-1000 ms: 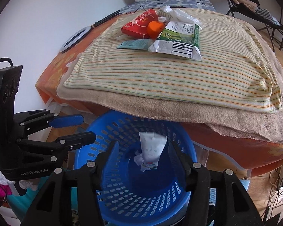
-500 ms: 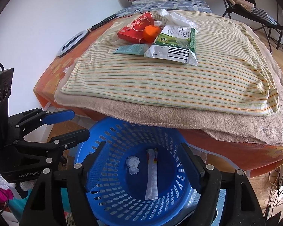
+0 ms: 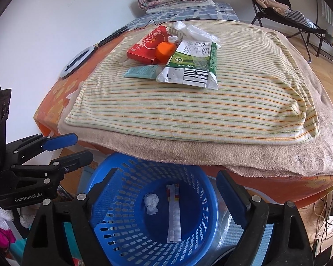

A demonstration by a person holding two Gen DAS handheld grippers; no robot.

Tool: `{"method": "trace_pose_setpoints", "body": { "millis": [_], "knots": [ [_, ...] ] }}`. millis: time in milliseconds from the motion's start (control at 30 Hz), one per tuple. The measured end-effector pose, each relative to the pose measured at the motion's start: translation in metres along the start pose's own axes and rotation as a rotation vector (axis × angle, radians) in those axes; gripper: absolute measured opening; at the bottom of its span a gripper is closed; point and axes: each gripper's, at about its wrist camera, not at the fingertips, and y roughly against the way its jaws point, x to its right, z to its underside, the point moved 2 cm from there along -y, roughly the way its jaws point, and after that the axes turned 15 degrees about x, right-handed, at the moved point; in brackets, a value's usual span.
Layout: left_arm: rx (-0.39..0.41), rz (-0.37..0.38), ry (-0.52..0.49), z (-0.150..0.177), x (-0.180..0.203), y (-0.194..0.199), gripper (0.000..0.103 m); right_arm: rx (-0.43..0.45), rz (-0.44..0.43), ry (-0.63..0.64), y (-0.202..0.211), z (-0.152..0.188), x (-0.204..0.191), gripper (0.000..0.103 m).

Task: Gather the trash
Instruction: 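Move both grippers back over the striped towel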

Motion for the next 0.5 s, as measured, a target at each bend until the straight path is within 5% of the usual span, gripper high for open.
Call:
{"method": "trace_pose_setpoints", "body": {
  "millis": [133,500],
  "knots": [
    [0.013,-0.004,0.016,-0.008,-0.005,-0.001,0.068,0.009,0.018,-0.001,-0.002,-0.004,0.002,0.094],
    [0.045,-0.028,0.082,-0.048,-0.029,-0.009,0.068,0.062,0.040,-0.039,-0.008,-0.034,0.010,0.094]
  ]
}}
